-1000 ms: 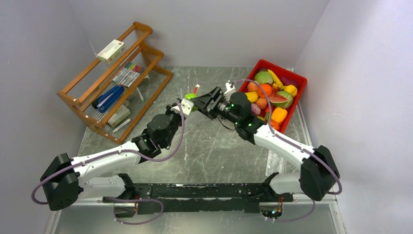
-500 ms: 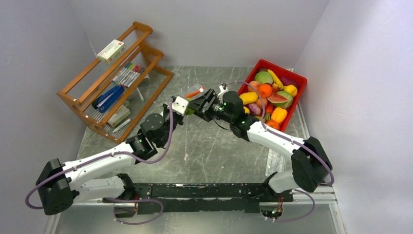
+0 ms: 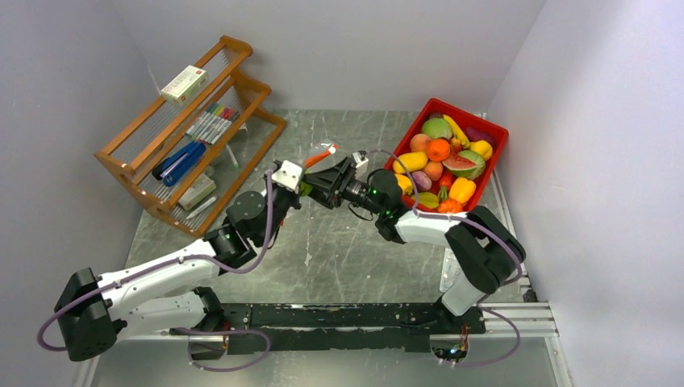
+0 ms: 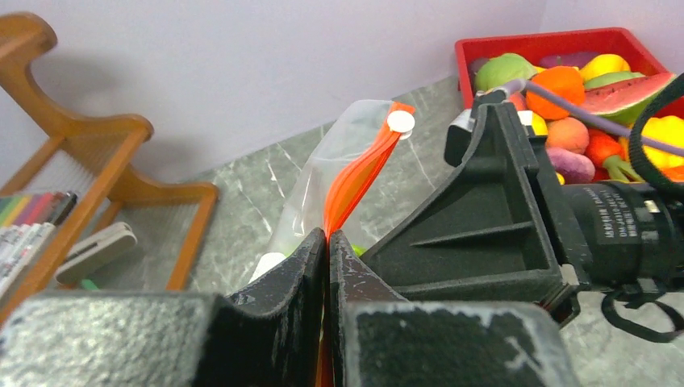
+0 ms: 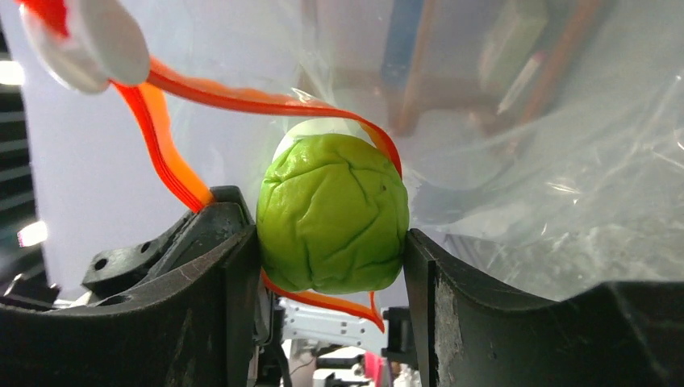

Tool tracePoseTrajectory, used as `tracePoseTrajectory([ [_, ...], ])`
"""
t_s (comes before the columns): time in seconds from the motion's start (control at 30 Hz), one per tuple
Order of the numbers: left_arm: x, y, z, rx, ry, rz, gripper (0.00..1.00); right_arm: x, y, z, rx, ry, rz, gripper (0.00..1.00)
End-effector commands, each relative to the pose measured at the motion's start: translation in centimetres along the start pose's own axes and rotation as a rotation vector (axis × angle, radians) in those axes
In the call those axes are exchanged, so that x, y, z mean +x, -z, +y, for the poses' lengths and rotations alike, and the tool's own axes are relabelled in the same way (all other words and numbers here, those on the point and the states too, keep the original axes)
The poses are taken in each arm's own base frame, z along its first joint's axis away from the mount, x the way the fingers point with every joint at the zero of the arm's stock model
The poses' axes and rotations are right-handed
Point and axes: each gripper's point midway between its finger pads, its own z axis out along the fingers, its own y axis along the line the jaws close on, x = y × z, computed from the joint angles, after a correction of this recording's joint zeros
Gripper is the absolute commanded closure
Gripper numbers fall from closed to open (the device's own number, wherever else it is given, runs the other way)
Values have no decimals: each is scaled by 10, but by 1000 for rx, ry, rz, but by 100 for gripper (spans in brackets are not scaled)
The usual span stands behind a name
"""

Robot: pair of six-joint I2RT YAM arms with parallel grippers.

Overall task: Place the food in the zip-top bag and seal the zipper
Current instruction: Place the fake vegetable in the zipper food storage bag.

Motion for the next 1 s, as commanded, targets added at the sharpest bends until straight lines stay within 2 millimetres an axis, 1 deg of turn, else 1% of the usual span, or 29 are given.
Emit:
tracePoseTrajectory([
  [0.0,7,9,-6,49,91,26,93,10,9,54,-250,-21,54,67],
  [0.07,6,10,-11,70,133,37,93,9,8,48,-216,-17,39,67],
  [0.17,8,15,-17,94,218,47,93,5,18,61,-301,-44,8,67],
  [0.2,9,17,-17,92,243,47,93,6,23,67,-342,-63,11,67],
  [0.27,11,20,-15,80,281,51,93,6,29,70,-380,-114,12,67],
  [0.37,4,23,-12,72,318,48,93,3,29,57,-328,-125,-17,68],
  [0.47,3,21,-11,63,296,70,93,0,31,55,-300,-97,-55,68],
  [0.6,15,19,-13,65,236,106,93,-1,28,68,-284,-38,-57,68],
  [0.63,16,18,-15,78,228,104,93,-1,27,69,-275,-29,-56,68],
  [0.7,16,16,-18,93,226,98,93,-3,30,76,-303,-36,-76,67],
  [0.77,18,15,-18,87,226,100,93,-5,32,76,-318,-51,-86,67],
  [0.83,18,14,-20,92,233,103,93,-7,26,71,-293,-35,-95,68],
  [0.87,16,13,-22,102,241,100,93,-6,18,63,-240,-6,-89,68],
  [0.9,12,13,-25,115,250,93,93,-4,4,52,-147,43,-70,68],
  [0.93,7,12,-26,123,256,85,93,-2,-11,28,41,101,-51,68],
  [0.97,0,11,-27,130,261,75,93,-1,-17,11,186,171,-61,66],
])
